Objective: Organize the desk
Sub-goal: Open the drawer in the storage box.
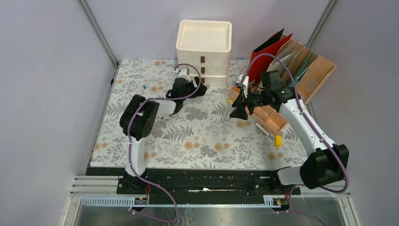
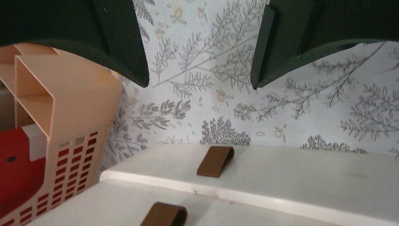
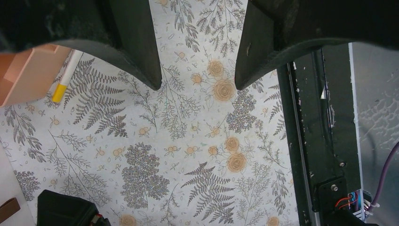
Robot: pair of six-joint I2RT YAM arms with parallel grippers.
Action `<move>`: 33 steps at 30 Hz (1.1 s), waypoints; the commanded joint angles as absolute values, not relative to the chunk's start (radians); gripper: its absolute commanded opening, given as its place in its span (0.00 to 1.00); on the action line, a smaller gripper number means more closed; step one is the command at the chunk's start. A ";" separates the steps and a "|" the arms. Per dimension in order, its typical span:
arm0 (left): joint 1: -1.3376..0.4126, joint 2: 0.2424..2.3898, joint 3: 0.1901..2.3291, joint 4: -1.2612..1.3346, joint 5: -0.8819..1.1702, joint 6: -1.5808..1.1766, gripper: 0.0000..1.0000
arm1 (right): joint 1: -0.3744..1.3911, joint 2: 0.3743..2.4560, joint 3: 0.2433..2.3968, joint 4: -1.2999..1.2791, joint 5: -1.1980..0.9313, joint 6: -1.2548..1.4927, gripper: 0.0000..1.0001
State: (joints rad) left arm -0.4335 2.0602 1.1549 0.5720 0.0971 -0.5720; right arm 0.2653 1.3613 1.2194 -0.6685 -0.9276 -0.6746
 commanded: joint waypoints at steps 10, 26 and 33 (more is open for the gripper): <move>-0.433 2.241 1.385 0.676 0.023 -0.513 0.72 | 0.255 1.348 1.223 -0.685 -0.951 -0.704 0.66; -0.428 2.382 1.606 0.559 0.004 -0.493 0.49 | 0.245 1.359 1.229 -0.700 -0.953 -0.714 0.66; -0.426 2.401 1.647 0.528 -0.030 -0.499 0.22 | 0.240 1.359 1.230 -0.701 -0.953 -0.716 0.66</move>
State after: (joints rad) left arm -0.4400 2.3932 1.5780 0.5022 0.0113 -0.5011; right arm 0.2504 1.3617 1.2194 -0.6899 -0.9287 -0.7017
